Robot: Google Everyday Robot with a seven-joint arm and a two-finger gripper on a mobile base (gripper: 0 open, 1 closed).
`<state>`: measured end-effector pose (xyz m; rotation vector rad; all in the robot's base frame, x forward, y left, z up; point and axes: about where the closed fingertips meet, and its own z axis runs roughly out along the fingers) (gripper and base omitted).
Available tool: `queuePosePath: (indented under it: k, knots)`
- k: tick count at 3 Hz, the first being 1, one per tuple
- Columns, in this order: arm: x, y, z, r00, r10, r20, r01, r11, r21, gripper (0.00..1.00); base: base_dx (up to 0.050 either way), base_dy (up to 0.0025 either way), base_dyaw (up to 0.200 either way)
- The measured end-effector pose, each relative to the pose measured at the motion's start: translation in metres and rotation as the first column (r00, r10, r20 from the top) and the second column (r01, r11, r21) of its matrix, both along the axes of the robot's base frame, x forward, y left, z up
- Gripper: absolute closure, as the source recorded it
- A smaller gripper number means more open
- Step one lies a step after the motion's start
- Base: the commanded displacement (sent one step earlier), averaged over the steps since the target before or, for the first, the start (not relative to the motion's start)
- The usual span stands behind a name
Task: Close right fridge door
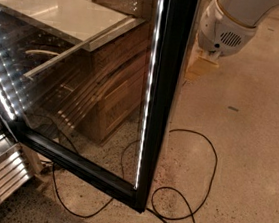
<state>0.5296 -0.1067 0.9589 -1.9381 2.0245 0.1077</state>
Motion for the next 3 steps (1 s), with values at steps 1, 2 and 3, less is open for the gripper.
queuePosePath:
  k: [1, 2, 3]
  knots:
    - [0.0000, 0.0000, 0.0000, 1.0000, 0.000, 0.000, 0.000, 1.000, 0.000, 1.00, 0.050, 0.00001, -0.001]
    - [0.0000, 0.0000, 0.0000, 1.0000, 0.000, 0.000, 0.000, 1.000, 0.000, 1.00, -0.037, -0.00249, 0.132]
    - [0.0000, 0.0000, 0.0000, 1.0000, 0.000, 0.000, 0.000, 1.000, 0.000, 1.00, -0.037, -0.00245, 0.132]
